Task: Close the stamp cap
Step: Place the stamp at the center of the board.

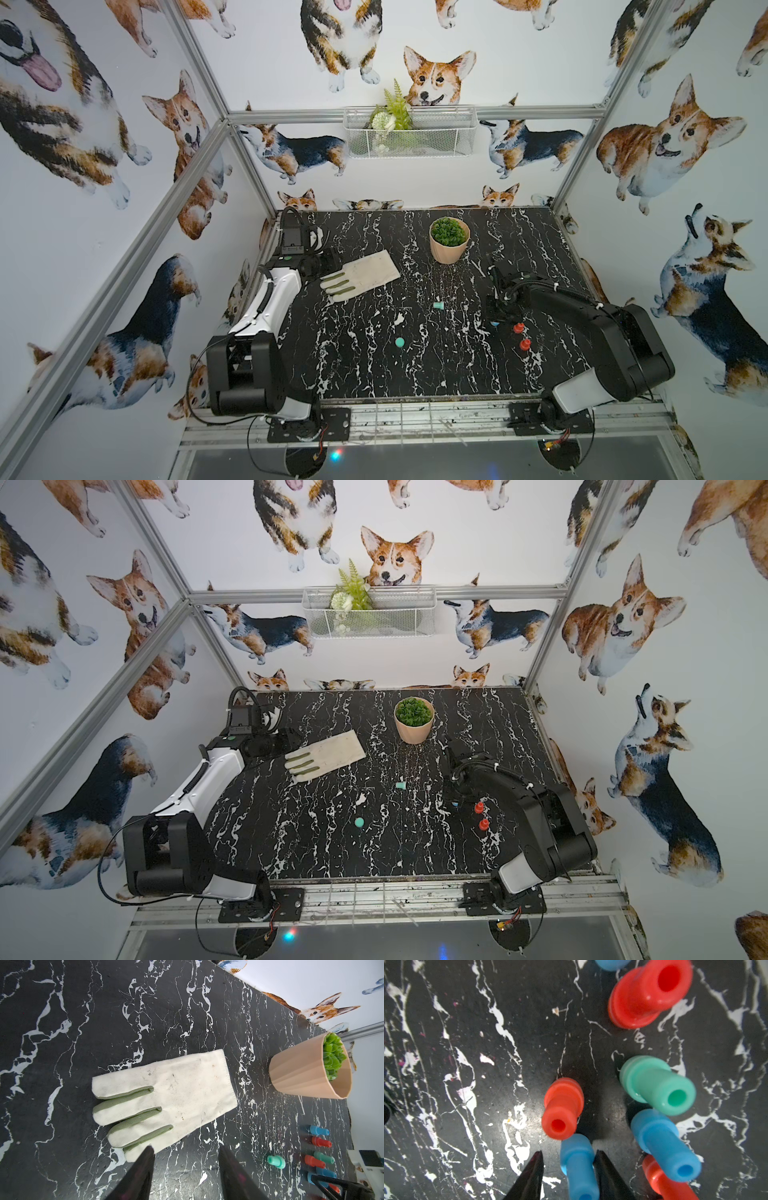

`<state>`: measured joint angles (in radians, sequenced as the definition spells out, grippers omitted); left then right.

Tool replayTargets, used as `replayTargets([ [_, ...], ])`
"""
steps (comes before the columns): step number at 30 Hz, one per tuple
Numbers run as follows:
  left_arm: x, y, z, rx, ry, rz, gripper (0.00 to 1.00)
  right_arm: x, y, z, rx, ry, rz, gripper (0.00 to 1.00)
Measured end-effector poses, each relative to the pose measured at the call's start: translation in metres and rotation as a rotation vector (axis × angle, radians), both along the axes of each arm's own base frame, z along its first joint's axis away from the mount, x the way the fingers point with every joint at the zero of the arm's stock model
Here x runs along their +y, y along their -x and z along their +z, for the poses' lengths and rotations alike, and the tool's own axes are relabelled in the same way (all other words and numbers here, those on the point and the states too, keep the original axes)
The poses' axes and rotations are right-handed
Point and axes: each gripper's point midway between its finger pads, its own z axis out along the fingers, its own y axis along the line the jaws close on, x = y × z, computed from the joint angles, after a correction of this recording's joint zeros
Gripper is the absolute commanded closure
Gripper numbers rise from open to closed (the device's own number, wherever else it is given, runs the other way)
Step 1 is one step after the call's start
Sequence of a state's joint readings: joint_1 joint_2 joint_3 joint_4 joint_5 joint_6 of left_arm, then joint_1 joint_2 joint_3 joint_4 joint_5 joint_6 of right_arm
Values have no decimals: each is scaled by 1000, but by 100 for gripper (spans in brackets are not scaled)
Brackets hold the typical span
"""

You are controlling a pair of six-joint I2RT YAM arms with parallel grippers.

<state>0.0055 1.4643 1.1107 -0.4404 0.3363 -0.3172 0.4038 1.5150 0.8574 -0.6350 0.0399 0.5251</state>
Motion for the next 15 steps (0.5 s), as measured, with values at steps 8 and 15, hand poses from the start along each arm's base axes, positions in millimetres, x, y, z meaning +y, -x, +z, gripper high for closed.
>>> replayTargets([
  [8, 0, 0, 0, 1, 2, -1, 47, 0, 1, -2, 9, 5, 3, 48],
  [15, 0, 0, 0, 1, 2, -1, 47, 0, -1, 3, 0, 1, 4, 48],
])
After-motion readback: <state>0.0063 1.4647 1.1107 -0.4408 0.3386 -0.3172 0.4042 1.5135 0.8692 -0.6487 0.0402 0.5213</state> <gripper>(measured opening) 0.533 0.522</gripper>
